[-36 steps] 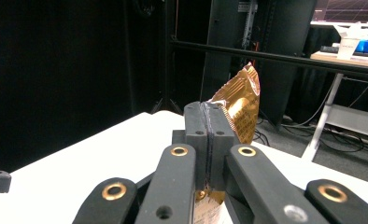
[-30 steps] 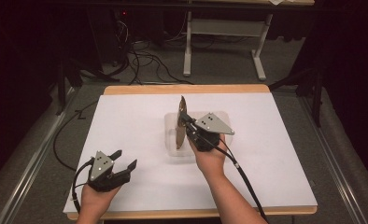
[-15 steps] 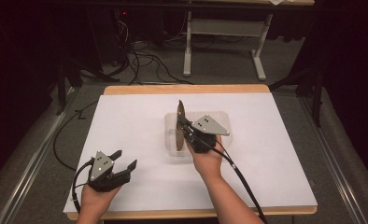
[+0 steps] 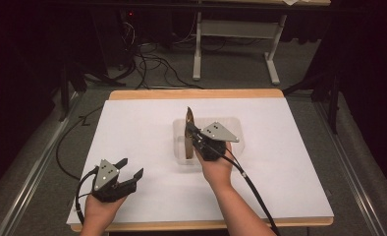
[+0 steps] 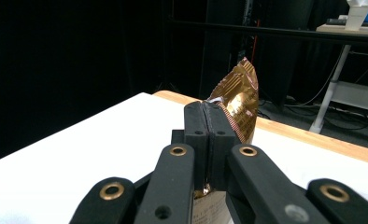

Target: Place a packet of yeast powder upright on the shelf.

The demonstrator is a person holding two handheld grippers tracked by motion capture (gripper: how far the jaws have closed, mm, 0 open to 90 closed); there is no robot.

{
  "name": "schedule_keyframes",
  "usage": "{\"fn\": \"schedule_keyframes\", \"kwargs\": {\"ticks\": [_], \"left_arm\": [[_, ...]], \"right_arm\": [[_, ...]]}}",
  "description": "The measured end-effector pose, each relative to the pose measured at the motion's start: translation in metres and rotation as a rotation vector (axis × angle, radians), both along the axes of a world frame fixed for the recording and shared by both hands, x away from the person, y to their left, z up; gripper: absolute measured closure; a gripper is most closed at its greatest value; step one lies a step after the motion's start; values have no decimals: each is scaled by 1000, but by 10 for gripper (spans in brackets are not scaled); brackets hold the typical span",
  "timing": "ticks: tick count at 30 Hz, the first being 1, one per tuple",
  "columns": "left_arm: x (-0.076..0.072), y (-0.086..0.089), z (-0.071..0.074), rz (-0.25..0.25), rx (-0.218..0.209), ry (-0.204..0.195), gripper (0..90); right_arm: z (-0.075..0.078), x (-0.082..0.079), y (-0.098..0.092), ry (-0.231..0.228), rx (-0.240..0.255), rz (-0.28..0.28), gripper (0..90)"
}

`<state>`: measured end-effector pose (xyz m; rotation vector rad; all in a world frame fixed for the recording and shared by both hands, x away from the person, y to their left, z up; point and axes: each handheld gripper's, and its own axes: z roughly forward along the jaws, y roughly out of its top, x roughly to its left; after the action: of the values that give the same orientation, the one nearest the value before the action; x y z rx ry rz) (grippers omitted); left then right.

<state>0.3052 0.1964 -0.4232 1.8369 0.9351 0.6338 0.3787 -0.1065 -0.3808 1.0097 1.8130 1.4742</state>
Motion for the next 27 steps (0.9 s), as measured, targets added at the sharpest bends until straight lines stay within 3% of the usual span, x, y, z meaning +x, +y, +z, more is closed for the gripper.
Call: {"fn": "schedule_keyframes", "kwargs": {"ticks": [7,15,20,27], "left_arm": [[0,0,0,-1,1,0,354],[1,-1,-1,-3,6,1,354],[2,-2,-1,-5,9,3,354],[2,-4,-1,-10,20,3,354]], "right_arm": [[4,0,-2,15,9,3,691],[10,-3,-5,19,-24,14,396],[14,-9,-9,23,-57,26,316],[16,-20,-27,36,-81,18,306]]}}
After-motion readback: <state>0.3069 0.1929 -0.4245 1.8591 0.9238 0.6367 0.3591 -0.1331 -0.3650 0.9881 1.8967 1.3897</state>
